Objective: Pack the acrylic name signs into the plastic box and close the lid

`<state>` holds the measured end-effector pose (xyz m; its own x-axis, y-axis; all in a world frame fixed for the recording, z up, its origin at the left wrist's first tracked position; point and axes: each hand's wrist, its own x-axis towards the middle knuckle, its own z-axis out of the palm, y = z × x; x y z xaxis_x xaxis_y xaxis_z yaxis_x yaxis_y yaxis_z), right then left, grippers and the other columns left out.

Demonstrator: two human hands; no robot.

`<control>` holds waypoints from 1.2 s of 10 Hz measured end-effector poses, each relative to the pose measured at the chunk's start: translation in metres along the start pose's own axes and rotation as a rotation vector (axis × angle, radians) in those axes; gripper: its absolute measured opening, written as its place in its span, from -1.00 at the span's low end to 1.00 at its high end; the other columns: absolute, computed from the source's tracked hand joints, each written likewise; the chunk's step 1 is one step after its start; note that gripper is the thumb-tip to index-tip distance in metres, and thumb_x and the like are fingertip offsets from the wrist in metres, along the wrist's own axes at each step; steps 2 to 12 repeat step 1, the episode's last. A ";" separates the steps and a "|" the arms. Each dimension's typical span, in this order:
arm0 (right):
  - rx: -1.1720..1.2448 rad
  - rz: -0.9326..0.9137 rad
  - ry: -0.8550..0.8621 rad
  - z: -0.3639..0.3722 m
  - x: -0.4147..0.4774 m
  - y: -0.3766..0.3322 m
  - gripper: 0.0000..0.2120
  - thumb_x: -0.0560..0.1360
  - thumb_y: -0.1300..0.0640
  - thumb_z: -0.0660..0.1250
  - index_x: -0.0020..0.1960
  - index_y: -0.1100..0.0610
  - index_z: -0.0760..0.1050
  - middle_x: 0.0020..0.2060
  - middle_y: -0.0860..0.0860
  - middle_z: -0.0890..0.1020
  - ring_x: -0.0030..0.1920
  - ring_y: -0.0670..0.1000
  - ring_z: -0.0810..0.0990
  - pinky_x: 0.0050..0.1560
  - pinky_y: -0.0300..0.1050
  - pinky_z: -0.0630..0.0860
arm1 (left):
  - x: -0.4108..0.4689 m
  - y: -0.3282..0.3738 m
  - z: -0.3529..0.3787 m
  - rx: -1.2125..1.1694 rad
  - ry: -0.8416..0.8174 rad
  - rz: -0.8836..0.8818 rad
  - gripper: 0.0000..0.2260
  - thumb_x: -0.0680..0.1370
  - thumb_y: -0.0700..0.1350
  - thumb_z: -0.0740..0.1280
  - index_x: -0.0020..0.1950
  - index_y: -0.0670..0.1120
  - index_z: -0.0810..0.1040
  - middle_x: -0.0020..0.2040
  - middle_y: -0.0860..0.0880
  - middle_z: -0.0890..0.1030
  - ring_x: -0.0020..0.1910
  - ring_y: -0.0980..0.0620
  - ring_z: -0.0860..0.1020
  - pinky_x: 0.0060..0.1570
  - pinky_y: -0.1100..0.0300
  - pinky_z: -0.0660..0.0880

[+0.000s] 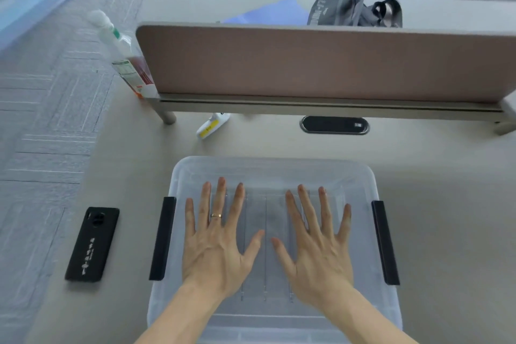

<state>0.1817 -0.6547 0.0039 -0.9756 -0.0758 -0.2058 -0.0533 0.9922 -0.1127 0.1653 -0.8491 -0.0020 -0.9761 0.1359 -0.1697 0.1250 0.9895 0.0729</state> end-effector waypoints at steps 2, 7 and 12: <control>0.022 -0.008 0.019 -0.003 -0.005 -0.003 -0.24 0.57 -0.38 -0.04 0.64 -0.03 -0.08 0.65 -0.04 -0.07 0.63 0.18 -0.12 0.48 0.47 -0.01 | -0.004 0.000 -0.004 -0.018 0.000 -0.011 -0.23 0.58 0.42 -0.12 0.68 0.05 -0.13 0.70 -0.08 -0.19 0.67 -0.14 -0.19 0.57 -0.29 0.02; 0.022 -0.008 0.019 -0.003 -0.005 -0.003 -0.24 0.57 -0.38 -0.04 0.64 -0.03 -0.08 0.65 -0.04 -0.07 0.63 0.18 -0.12 0.48 0.47 -0.01 | -0.004 0.000 -0.004 -0.018 0.000 -0.011 -0.23 0.58 0.42 -0.12 0.68 0.05 -0.13 0.70 -0.08 -0.19 0.67 -0.14 -0.19 0.57 -0.29 0.02; 0.022 -0.008 0.019 -0.003 -0.005 -0.003 -0.24 0.57 -0.38 -0.04 0.64 -0.03 -0.08 0.65 -0.04 -0.07 0.63 0.18 -0.12 0.48 0.47 -0.01 | -0.004 0.000 -0.004 -0.018 0.000 -0.011 -0.23 0.58 0.42 -0.12 0.68 0.05 -0.13 0.70 -0.08 -0.19 0.67 -0.14 -0.19 0.57 -0.29 0.02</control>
